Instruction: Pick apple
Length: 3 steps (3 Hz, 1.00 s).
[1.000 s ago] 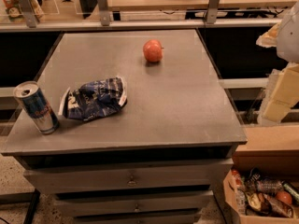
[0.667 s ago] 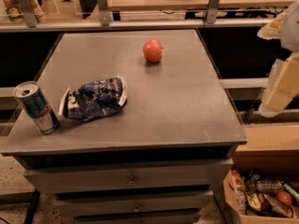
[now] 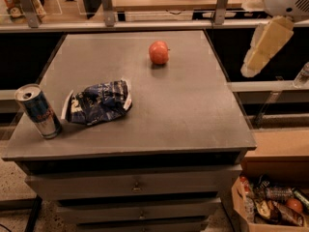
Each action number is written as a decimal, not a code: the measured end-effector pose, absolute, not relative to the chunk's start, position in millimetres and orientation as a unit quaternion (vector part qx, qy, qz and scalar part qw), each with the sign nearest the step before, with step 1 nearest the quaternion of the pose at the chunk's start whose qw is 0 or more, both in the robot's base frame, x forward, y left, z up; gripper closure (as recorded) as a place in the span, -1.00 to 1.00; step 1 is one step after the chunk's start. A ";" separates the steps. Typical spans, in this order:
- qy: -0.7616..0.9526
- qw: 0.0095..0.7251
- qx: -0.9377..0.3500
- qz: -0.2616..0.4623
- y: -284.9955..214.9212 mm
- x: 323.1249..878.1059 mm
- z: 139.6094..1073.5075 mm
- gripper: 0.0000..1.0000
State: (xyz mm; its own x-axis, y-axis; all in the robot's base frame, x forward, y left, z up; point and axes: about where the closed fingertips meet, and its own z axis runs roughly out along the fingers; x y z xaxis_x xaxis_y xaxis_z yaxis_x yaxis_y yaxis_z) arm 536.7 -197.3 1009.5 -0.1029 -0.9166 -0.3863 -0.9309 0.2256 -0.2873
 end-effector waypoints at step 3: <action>0.756 0.358 -0.548 0.011 -163.8 674.3 978.0 -1.00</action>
Offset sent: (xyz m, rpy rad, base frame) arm 0.1516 0.0236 -0.0321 0.1567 -0.2047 -0.1458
